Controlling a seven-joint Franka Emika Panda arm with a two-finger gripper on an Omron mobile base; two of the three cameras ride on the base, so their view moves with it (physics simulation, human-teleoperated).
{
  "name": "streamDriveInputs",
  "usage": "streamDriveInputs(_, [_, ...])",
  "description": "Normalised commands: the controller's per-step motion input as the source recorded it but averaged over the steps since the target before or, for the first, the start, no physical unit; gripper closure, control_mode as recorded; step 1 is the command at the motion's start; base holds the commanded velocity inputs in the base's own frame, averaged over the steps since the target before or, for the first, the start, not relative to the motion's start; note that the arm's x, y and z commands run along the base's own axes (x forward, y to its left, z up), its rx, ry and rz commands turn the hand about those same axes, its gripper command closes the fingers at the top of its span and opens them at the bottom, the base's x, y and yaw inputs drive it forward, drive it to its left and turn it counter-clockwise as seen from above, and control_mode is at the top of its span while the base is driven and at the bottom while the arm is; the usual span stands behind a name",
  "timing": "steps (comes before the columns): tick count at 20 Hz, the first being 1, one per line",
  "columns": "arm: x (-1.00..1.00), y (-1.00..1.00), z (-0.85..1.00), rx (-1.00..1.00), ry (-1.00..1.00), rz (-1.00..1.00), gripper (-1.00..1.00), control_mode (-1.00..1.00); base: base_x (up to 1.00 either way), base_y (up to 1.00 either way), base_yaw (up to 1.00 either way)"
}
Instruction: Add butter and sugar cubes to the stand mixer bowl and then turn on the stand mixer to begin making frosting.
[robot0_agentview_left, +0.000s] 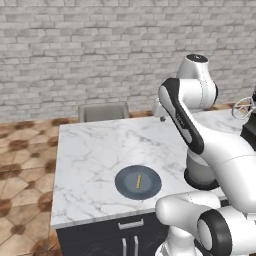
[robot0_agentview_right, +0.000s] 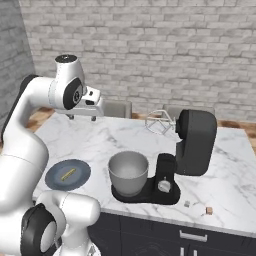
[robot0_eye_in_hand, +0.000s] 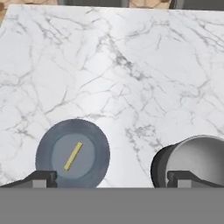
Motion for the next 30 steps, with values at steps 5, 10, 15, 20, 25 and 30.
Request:
streamDriveInputs(5, [0.00, 0.15, -0.47, -0.07, 0.06, 0.01, -1.00, -1.00, 0.00, 0.00, 0.00])
streamDriveInputs(10, [-0.02, 0.71, -0.91, -0.14, 0.22, 0.00, -1.00, -1.00, 0.00, 0.00, 0.00])
streamDriveInputs(15, [-0.04, 0.08, -0.82, 0.04, 0.14, -0.03, -1.00, -1.00, 0.00, 0.00, 0.00])
streamDriveInputs(20, [-0.26, -0.22, -0.66, 0.15, -0.04, -0.04, -1.00, -1.00, 0.00, 0.00, 0.00])
streamDriveInputs(25, [-0.26, 0.15, -0.33, 0.01, -0.10, -0.04, -1.00, -1.00, 0.00, 0.00, 0.00])
streamDriveInputs(30, [0.04, 0.51, -0.10, 0.00, -0.07, -0.22, -1.00, -1.00, 0.00, 0.00, 0.00])
